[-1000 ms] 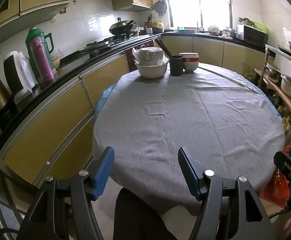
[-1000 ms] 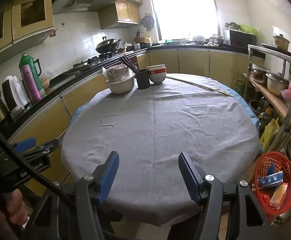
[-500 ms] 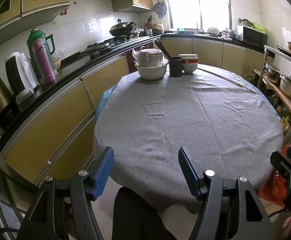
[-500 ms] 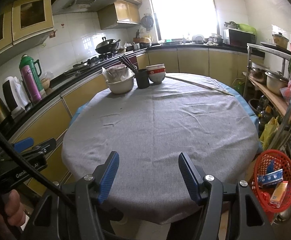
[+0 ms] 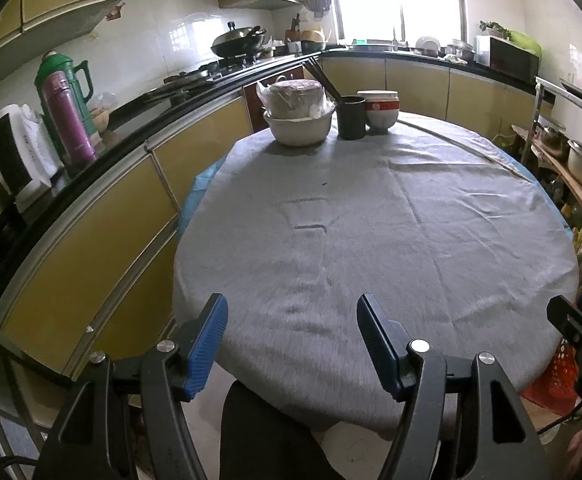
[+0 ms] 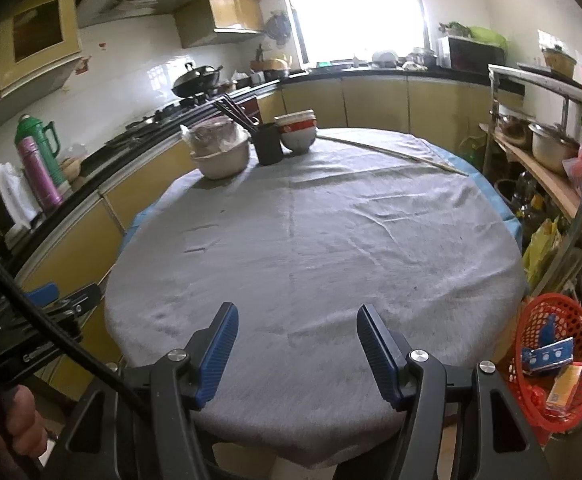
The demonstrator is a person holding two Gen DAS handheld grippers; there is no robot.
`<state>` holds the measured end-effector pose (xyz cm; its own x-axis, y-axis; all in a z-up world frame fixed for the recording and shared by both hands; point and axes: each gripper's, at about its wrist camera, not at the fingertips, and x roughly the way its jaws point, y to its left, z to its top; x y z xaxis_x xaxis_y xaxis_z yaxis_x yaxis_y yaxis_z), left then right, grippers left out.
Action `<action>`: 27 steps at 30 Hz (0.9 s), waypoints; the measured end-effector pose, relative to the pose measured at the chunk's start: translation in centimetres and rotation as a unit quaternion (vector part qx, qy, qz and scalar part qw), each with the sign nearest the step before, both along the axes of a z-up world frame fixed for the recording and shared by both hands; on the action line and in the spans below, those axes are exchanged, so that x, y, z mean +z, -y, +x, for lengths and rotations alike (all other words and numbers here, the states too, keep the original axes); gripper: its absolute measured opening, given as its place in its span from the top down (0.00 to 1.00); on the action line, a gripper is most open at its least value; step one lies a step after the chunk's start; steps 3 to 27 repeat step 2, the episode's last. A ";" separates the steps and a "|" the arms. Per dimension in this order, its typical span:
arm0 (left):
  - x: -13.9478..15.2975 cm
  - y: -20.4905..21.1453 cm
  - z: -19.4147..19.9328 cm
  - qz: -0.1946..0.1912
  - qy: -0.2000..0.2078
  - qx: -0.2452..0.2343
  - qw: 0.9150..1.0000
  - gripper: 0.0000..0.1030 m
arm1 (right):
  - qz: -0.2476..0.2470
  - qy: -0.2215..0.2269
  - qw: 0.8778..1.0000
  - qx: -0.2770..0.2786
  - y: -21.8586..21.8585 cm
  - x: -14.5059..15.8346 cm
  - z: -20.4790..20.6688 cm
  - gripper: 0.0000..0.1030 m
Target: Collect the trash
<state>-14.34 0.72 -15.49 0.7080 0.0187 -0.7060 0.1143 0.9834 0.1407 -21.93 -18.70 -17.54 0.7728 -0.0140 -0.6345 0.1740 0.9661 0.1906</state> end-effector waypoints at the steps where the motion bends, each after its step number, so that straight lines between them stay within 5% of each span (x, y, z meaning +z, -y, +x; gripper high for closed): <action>1: -0.3 0.3 0.8 0.002 -0.004 -0.002 1.000 0.34 | 0.002 -0.004 1.000 -0.004 0.5 -0.3 0.7 0.36; 27: -0.5 0.5 1.5 0.003 -0.008 -0.005 1.000 0.34 | 0.003 -0.006 1.000 -0.007 1.0 -0.5 1.4 0.36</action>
